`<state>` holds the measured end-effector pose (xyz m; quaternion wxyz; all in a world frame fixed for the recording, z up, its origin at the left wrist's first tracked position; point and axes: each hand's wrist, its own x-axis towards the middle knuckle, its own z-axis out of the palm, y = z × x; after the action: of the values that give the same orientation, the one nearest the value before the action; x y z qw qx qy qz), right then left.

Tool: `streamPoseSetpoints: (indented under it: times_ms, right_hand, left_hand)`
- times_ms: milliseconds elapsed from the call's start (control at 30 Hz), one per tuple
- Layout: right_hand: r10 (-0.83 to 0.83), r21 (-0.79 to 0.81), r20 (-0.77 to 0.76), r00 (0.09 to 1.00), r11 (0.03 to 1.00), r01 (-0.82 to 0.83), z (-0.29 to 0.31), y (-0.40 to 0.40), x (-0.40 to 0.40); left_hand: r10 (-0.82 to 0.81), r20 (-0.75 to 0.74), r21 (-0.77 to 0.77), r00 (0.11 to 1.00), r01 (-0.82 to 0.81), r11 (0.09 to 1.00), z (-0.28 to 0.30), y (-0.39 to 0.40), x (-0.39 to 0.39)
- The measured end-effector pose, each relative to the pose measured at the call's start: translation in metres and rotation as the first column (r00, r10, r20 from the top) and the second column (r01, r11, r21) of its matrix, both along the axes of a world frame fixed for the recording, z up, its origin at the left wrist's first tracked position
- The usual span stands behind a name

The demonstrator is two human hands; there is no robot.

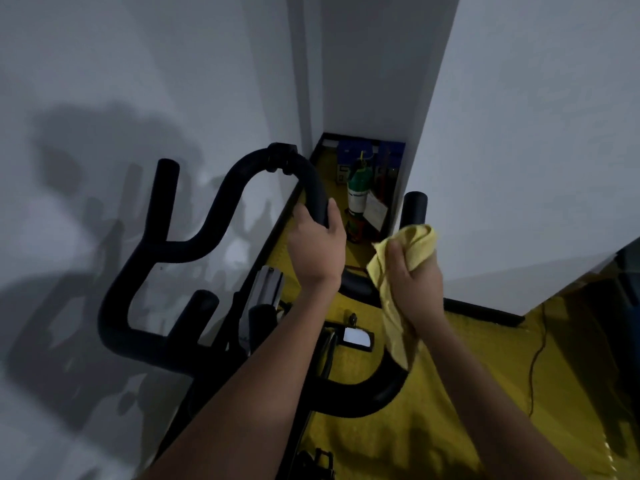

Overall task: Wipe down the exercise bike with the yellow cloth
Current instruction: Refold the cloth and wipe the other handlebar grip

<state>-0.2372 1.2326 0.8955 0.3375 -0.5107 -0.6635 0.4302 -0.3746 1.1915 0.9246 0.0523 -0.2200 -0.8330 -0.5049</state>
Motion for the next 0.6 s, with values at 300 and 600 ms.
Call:
streamPoseSetpoints:
  times_ms: [300, 600]
  right_hand:
    - [-0.083, 0.134, 0.172, 0.982, 0.989, 0.060, 0.022, 0.011, -0.015]
    - [0.009, 0.241, 0.566, 0.825, 0.954, -0.176, 0.070, -0.013, 0.025]
  left_hand:
    - [-0.042, 0.008, -0.056, 0.999, 0.042, 0.998, 0.006, -0.005, -0.001]
    - [-0.255, 0.127, -0.236, 0.959, 0.279, 0.931, 0.027, -0.036, 0.000]
